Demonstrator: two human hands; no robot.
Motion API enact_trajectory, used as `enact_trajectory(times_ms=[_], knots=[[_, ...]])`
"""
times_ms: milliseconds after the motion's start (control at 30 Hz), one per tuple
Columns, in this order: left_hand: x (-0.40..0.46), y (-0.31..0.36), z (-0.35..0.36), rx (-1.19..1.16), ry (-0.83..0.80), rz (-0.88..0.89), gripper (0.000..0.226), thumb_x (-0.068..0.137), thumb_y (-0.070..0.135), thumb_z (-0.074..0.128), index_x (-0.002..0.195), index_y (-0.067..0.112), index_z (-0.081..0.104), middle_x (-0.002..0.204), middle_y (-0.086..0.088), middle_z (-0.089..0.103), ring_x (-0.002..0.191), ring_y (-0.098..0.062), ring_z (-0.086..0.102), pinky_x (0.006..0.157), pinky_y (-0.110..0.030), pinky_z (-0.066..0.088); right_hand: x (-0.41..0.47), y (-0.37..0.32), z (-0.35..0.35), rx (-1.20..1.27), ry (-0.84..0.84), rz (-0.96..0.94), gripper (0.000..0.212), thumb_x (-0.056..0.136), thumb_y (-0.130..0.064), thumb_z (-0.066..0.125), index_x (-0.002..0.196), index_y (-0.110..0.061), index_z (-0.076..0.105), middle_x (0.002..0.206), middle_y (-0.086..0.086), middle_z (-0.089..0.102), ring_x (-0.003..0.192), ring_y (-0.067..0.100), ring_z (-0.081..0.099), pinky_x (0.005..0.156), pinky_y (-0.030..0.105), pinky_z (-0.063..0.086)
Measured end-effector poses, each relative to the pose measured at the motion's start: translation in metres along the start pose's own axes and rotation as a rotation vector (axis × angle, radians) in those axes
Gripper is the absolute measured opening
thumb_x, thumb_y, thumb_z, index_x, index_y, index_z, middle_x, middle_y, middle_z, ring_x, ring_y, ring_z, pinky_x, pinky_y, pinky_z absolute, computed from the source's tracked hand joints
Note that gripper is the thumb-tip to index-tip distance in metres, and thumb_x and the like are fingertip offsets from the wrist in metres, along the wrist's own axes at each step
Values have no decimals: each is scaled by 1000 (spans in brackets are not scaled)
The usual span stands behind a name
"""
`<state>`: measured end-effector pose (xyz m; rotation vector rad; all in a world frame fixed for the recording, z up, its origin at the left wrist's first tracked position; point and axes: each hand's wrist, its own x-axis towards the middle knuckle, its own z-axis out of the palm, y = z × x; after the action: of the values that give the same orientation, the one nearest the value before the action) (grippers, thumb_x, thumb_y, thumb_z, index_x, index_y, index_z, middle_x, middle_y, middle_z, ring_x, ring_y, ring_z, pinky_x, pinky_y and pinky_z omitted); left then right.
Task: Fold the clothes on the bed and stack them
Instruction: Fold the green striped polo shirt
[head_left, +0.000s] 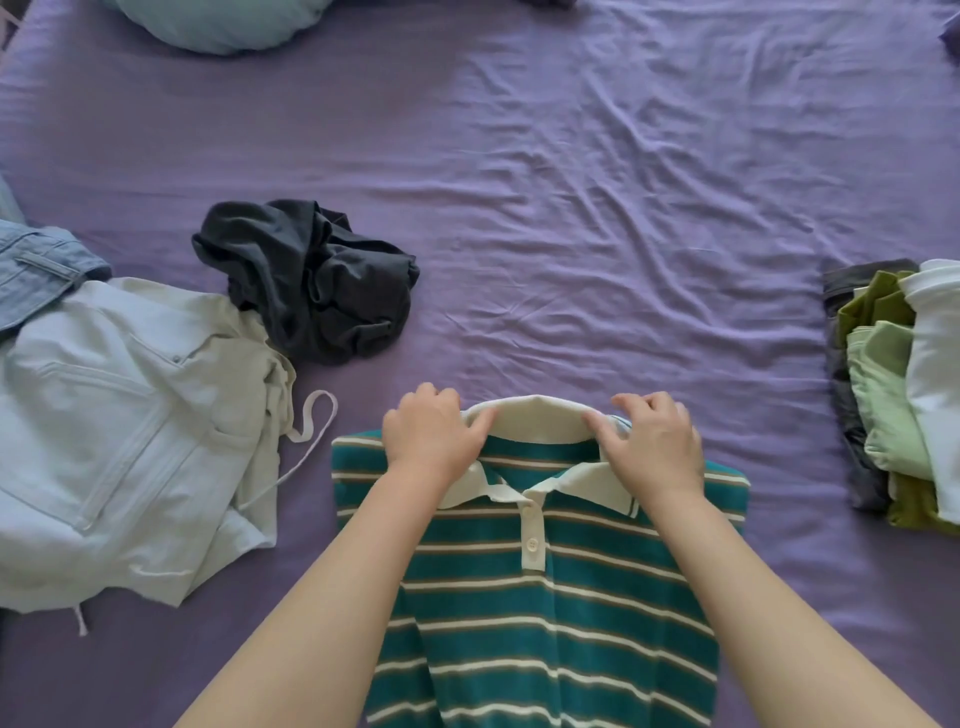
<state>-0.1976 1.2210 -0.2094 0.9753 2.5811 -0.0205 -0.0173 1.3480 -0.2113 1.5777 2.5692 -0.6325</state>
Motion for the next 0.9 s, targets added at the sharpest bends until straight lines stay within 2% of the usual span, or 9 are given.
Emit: enact_trajectory(times_ms=[167,333,400,467,567,700,767,833,900], knots=[[3,10,-8,58,-127,22,17,92,25,44,102,16,55,93,-1,58,76,-21,51,63,-32,36,-1,0,1,53,-196,33,38,90,-25,50,127,-19,47,110,5,51,88,22,50,70,35,47],[14,11,-23,-453,-253,-246,9,86,20,46,93,24,47,92,-5,61,74,-25,67,70,-39,56,15,-5,-5,789,-263,437,38,88,-13,56,125,-16,49,116,11,53,83,25,64,60,31,58],[18,9,-21,-774,-301,-395,22,86,12,48,107,20,48,102,-14,63,73,-28,71,68,-43,60,18,-9,-6,1036,-316,532,40,90,-7,58,127,-12,46,121,13,52,80,23,69,63,30,59],[17,7,-15,-995,-342,-468,52,87,11,52,136,16,38,117,-16,59,89,-28,69,76,-44,59,16,-7,-4,1115,-319,507,50,90,-8,60,136,-13,41,133,12,46,98,25,66,76,35,59],[0,4,2,-806,-138,-236,54,88,14,57,139,17,40,115,-6,57,102,-20,58,89,-32,48,0,1,0,798,-158,239,54,89,-15,62,138,-19,42,139,2,41,104,15,58,88,35,53],[-32,-2,21,-424,200,368,21,87,8,61,107,11,65,104,-5,60,97,-23,55,84,-36,48,-36,10,13,339,49,-274,39,85,-7,64,123,-10,58,123,5,56,108,17,56,95,35,49],[-40,-1,33,-224,88,500,31,91,23,60,121,14,61,128,-5,56,120,-25,48,101,-41,42,-46,8,24,136,-54,-390,41,86,-15,66,126,-12,58,131,6,55,122,23,49,105,41,41],[-45,-2,40,-16,-111,480,55,96,44,45,146,24,34,156,-2,25,143,-24,20,118,-41,18,-51,5,34,-22,-220,-379,50,93,-29,56,141,-22,43,150,0,36,139,20,30,115,39,22],[-48,-5,47,95,-189,475,66,96,58,31,152,32,6,161,2,-5,147,-22,-5,119,-45,2,-51,6,38,-73,-264,-370,55,95,-34,50,147,-28,31,157,-3,20,145,18,14,118,37,10]])
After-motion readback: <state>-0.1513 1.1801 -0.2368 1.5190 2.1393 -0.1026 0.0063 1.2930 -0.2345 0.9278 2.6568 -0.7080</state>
